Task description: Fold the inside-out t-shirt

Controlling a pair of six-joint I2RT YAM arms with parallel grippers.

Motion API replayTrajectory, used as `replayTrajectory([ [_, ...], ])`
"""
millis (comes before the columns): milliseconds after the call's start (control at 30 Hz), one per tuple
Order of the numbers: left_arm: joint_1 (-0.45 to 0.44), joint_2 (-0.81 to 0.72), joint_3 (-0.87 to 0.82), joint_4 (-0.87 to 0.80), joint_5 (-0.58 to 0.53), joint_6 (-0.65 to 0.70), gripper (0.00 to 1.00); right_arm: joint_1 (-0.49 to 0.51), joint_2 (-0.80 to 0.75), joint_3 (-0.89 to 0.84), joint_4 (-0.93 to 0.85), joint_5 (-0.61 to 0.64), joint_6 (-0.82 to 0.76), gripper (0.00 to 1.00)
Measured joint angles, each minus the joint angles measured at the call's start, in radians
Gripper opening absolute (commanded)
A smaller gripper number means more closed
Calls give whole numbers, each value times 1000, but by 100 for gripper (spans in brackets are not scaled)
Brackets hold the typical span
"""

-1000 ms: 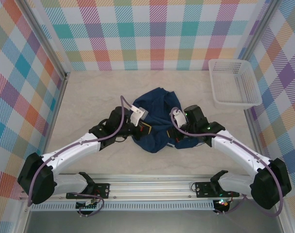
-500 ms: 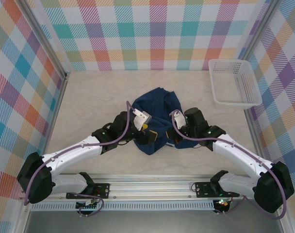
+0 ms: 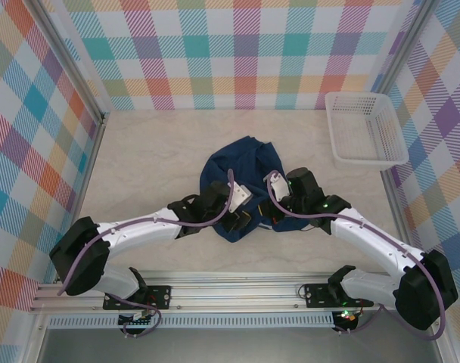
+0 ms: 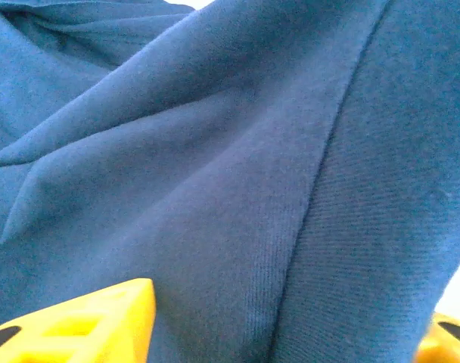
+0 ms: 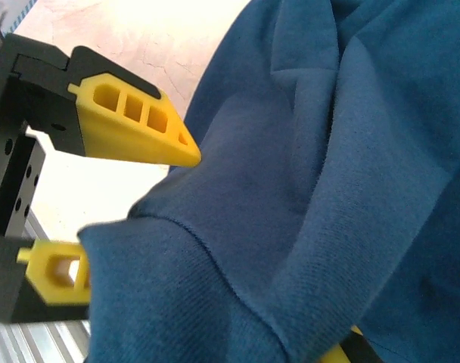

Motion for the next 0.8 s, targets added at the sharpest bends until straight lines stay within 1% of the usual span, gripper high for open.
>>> replayTrajectory([
  [67,29,-1,2,7,31,-18,17,0,-3,0,-7,14,0,0],
  [100,44,-1,4,9,46,-26,10,0,-7,0,-11,19,-1,0],
  [167,76,-1,14,10,89,-50,0,0,-19,0,-16,32,-2,1],
  [200,90,-3,15,18,116,-63,0,0,-24,0,-18,48,-1,3],
  [233,103,-9,15,25,149,-93,0,1,-30,0,-22,75,1,8],
  [333,130,-58,4,52,243,-179,0,17,-35,0,-42,180,26,29],
  [367,137,-84,-3,62,267,-208,0,27,-35,-1,-45,210,34,34],
  [433,146,-127,-11,80,300,-257,0,58,-41,-10,-30,235,53,41],
  [500,146,-149,-11,93,322,-292,0,80,-66,-44,19,224,72,47],
  [567,146,-154,-11,102,340,-318,0,90,-90,-89,77,187,98,51],
  [667,146,-154,-14,100,355,-342,0,93,-85,-121,148,144,131,62],
  [800,146,-154,-14,99,363,-359,0,102,-50,-124,228,103,142,68],
])
